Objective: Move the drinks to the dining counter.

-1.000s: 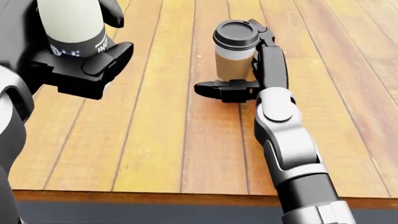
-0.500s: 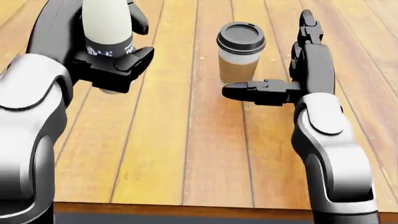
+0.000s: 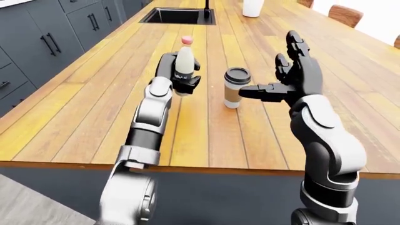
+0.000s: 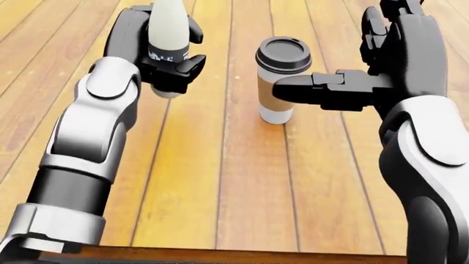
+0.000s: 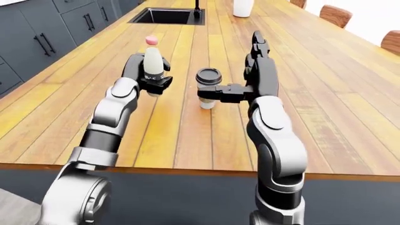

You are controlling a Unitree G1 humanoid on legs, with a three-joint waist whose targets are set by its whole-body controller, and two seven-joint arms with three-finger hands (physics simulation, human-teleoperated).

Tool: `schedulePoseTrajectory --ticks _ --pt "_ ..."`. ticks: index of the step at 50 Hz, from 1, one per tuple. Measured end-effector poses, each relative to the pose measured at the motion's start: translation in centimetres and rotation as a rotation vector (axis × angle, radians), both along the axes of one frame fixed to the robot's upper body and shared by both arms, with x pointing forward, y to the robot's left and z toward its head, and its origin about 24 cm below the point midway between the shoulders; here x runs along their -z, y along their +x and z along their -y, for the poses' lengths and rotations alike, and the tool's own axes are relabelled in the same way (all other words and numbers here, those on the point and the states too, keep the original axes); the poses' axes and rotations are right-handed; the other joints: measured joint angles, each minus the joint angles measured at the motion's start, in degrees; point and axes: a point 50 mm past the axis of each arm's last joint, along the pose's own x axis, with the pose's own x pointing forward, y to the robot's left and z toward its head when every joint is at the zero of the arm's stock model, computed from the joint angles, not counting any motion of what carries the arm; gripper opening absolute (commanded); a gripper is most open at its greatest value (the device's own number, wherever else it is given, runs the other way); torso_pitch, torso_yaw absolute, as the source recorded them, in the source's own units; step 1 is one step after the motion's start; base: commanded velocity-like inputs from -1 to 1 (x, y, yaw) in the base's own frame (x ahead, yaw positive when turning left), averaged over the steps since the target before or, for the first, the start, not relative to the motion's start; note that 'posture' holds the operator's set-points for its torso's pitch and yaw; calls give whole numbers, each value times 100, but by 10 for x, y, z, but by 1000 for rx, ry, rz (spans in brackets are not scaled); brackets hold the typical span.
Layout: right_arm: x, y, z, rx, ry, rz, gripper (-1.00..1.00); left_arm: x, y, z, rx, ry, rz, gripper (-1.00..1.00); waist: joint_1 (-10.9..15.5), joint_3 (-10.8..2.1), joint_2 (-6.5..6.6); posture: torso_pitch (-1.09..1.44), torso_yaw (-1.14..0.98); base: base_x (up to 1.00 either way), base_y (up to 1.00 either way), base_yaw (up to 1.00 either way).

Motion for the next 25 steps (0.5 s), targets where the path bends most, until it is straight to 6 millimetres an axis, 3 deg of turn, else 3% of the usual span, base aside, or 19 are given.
schedulePoseTrajectory --ticks 11,17,19,25 --pt "2 1 1 11 1 3 100 23 3 -2 -18 2 -43 -100 -17 7 10 0 0 0 0 0" --pt "4 1 0 7 -2 1 100 22 3 0 -2 4 -34 -70 -18 -1 10 0 0 0 0 0" --pt "5 0 -1 7 0 1 100 22 3 0 -2 4 -32 -38 -21 -9 13 0 0 0 0 0" --pt "5 1 -1 7 -1 0 100 26 3 0 -1 4 -40 -35 -21 -14 21 0 0 0 0 0"
